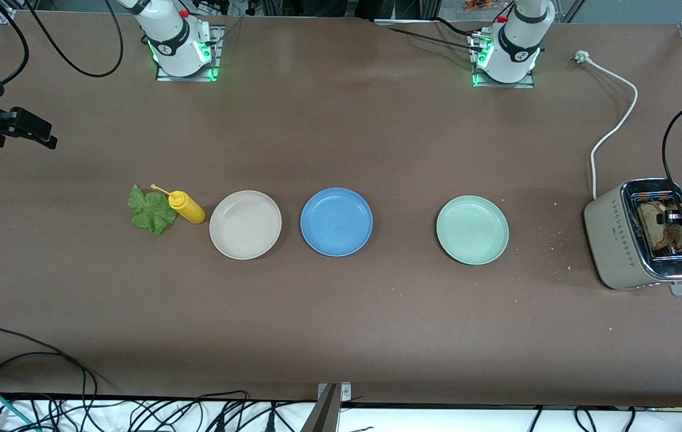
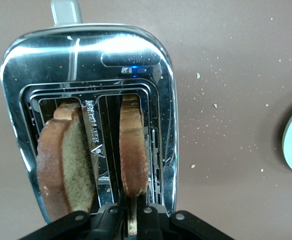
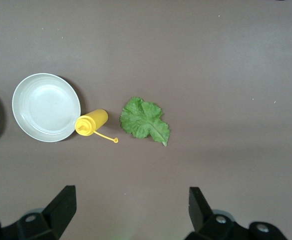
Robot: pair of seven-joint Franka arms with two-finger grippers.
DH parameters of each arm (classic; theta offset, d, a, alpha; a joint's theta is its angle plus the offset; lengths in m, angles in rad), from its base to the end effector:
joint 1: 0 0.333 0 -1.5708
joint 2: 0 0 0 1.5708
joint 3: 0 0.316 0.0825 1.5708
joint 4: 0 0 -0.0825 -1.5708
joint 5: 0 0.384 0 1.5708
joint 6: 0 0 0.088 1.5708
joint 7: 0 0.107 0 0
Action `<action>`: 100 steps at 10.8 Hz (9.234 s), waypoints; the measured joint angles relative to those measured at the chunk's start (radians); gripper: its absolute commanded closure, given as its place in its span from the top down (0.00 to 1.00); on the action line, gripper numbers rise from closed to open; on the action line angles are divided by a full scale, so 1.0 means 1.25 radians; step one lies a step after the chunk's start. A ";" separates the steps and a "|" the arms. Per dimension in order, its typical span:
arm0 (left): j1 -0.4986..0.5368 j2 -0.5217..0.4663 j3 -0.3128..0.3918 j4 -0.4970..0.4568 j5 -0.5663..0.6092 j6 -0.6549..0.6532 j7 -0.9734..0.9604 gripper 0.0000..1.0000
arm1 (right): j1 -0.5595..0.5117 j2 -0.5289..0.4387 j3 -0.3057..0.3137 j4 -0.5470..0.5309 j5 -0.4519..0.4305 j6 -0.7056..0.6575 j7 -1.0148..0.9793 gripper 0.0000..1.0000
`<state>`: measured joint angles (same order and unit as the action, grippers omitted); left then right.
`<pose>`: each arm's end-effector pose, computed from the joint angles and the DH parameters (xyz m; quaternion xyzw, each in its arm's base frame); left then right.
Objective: Make sandwich in blue plate with both arms
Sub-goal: 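Close the left gripper on the bread slice in the toaster, then lift the bread slice with the left gripper and carry it to the blue plate, then lower the bread onto the blue plate and open the left gripper, then return the left gripper to the toaster while the right gripper grasps the lettuce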
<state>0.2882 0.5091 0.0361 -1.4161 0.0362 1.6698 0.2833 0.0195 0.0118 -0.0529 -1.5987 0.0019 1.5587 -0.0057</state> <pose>0.6380 0.2140 0.3874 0.9914 0.0151 -0.1293 0.0126 0.5552 -0.0182 0.6038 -0.9996 0.0139 0.0259 0.0011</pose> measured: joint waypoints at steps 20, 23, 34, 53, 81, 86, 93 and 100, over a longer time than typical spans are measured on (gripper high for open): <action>-0.119 -0.192 -0.124 0.034 -0.001 -0.123 0.005 0.00 | 0.001 0.000 0.011 0.001 0.000 -0.008 0.000 1.00; -0.240 -0.173 -0.125 0.018 -0.032 -0.121 -0.155 0.00 | 0.001 0.000 0.012 0.002 0.000 -0.008 0.000 1.00; -0.453 0.013 -0.124 -0.086 -0.611 0.149 -0.395 0.00 | 0.001 0.000 0.012 0.003 0.000 -0.009 0.000 1.00; -0.610 0.188 -0.125 -0.020 -0.672 0.391 -0.347 0.00 | 0.001 0.000 0.012 0.003 0.000 -0.010 0.000 1.00; -0.416 -0.241 0.008 -0.249 -0.257 0.302 -0.206 1.00 | -0.013 0.218 -0.007 -0.043 -0.024 0.124 -0.005 1.00; -0.328 -0.426 -0.017 -0.287 -0.080 0.130 -0.205 1.00 | -0.033 0.332 -0.008 -0.053 -0.026 0.222 -0.046 1.00; -0.245 -0.511 -0.018 -0.292 -0.038 -0.047 -0.205 1.00 | -0.038 0.459 -0.005 -0.179 -0.005 0.442 -0.074 0.40; -0.244 -0.477 -0.019 -0.271 -0.038 -0.088 -0.206 1.00 | -0.037 0.463 0.000 -0.207 -0.005 0.464 -0.074 0.03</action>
<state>-0.0173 -0.0873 0.0120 -1.7547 -0.0114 1.5600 0.0263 -0.0269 0.5911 -0.0531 -1.8581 -0.0040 2.1389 -0.0983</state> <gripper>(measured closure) 0.000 0.938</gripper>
